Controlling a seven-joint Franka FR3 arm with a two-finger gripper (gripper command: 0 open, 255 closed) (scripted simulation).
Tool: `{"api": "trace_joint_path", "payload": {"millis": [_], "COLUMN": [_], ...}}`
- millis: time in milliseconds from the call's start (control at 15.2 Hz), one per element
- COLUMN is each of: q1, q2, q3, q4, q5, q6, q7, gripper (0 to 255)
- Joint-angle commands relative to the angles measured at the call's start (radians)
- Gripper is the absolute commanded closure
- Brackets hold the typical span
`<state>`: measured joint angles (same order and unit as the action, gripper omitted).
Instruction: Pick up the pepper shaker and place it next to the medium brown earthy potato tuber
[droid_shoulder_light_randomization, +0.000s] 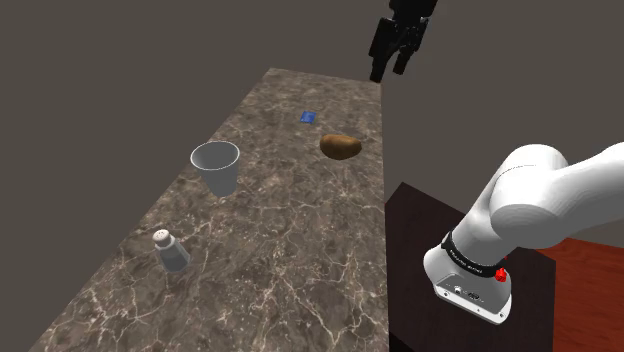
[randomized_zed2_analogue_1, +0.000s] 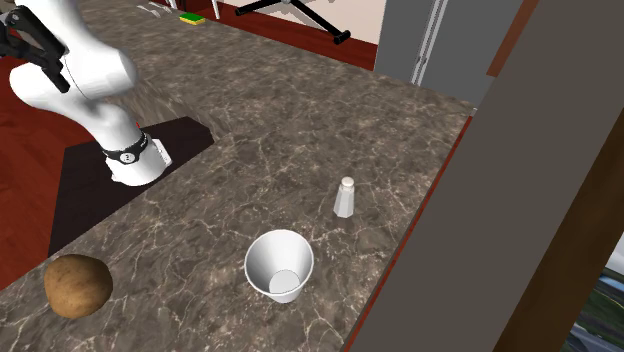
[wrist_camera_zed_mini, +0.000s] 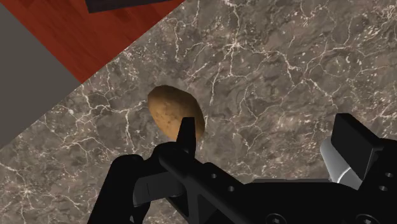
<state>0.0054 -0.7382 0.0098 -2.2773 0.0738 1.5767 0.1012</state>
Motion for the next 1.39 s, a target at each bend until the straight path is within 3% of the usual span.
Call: {"api": "trace_joint_path", "payload": {"millis": [0, 726, 1320], "q1": [0.0, 0.067, 0.089], "q2": [0.0, 0.184, 0.431], "q3": [0.0, 0.224, 0.407], "q4": [0.0, -0.002, 0.103], "q5": [0.0, 0.061, 0.008], "q6": [0.0, 0.232, 0.395], "q7": [0.0, 0.192, 0.376], "gripper": [0, 0, 0]}}
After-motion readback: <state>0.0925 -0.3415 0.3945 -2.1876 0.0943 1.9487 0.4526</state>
